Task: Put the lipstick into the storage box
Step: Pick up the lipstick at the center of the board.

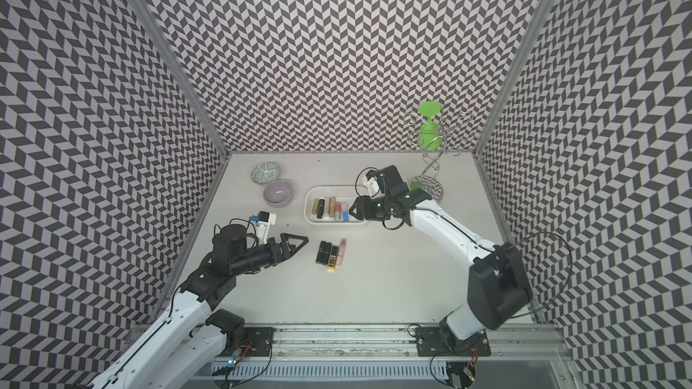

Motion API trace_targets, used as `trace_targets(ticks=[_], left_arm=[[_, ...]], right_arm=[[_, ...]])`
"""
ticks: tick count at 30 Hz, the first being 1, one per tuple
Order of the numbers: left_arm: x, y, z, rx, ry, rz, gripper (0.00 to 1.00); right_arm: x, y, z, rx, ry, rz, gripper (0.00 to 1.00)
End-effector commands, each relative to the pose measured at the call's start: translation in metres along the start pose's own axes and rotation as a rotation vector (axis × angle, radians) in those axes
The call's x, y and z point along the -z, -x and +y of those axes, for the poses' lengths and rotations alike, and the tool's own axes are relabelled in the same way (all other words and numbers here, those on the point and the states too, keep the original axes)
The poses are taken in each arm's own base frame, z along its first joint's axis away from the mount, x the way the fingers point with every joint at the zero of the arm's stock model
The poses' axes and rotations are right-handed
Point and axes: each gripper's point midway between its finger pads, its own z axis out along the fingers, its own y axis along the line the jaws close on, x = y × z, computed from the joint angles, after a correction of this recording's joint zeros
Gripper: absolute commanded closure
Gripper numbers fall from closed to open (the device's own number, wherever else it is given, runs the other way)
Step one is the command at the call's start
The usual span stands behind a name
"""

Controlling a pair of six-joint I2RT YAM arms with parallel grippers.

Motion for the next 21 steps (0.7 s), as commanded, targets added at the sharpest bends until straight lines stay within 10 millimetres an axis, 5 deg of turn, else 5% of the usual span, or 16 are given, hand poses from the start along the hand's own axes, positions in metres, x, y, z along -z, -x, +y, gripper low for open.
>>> trace_targets(ticks=[1,11,21], left_arm=[[-0.001,0.010,-0.006,-0.008,-0.031,-0.041,0.01],[-0.004,0.003,0.006,0.037,-0.019,-0.039,0.01],[0.007,-0.004,0.007,0.046,-0.018,-0.059,0.01]], right_arm=[[0.009,-0.011,0.001,0.005,0.001,-0.019,0.46],[-0.028,-0.081,0.008,0.004,-0.036,0.071,0.46],[-0.069,-0.101,-0.004,0.007,-0.178,0.124,0.43]])
